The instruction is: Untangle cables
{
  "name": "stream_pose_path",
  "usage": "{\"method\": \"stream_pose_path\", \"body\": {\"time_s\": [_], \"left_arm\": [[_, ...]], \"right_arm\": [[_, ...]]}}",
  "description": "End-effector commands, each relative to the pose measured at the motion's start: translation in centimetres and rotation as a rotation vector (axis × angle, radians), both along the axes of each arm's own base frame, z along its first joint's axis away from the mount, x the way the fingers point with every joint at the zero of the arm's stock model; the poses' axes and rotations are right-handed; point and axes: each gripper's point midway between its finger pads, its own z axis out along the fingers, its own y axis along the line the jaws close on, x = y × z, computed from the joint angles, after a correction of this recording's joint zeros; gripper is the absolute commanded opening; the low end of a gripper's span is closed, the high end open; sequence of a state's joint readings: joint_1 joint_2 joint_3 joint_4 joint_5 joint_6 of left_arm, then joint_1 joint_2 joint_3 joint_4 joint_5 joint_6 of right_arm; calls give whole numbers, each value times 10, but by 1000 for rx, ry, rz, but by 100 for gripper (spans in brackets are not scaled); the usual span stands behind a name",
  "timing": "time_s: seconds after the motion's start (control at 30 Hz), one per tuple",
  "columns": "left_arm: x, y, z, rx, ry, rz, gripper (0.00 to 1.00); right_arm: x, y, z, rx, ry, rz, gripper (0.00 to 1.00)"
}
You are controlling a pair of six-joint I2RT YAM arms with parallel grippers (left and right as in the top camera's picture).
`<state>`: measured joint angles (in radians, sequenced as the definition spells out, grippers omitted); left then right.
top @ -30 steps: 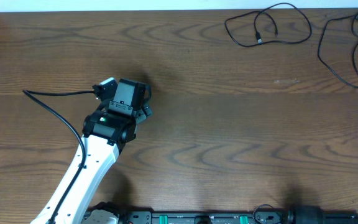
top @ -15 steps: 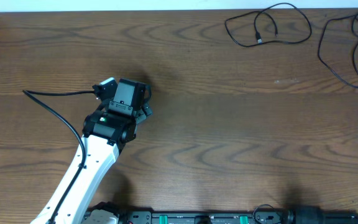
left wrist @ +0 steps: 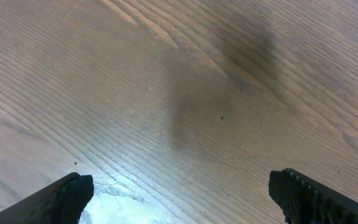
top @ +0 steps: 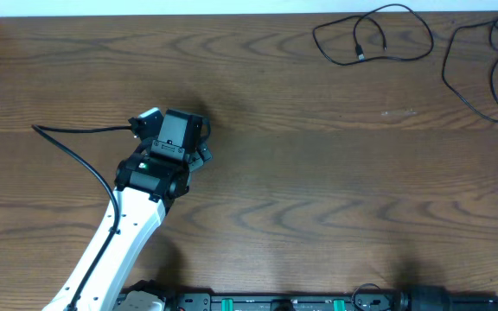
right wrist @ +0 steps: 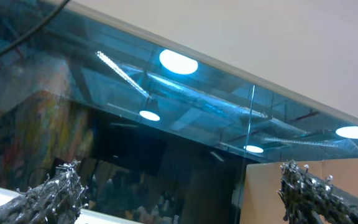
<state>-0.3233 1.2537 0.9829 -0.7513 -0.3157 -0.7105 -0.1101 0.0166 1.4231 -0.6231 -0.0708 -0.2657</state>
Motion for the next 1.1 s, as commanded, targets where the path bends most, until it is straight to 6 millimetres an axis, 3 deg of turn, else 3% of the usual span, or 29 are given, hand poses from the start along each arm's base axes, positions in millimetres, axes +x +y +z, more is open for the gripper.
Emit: {"method": "stream_pose_path", "body": {"time_s": [0.0,0.5,0.7,1.07], "left_arm": [[0,2,2,-1,-8,15,98],[0,2,2,-1,-8,15,98],[0,2,2,-1,-8,15,98],[0,2,2,-1,-8,15,98]], "right_arm": [[8,-3,-4,9,13,-25,99],[87,-12,-32,23,140,-35,99],[132,-18,-65,38,265,-36,99],[149,-18,-82,39,330,-27,99]]}}
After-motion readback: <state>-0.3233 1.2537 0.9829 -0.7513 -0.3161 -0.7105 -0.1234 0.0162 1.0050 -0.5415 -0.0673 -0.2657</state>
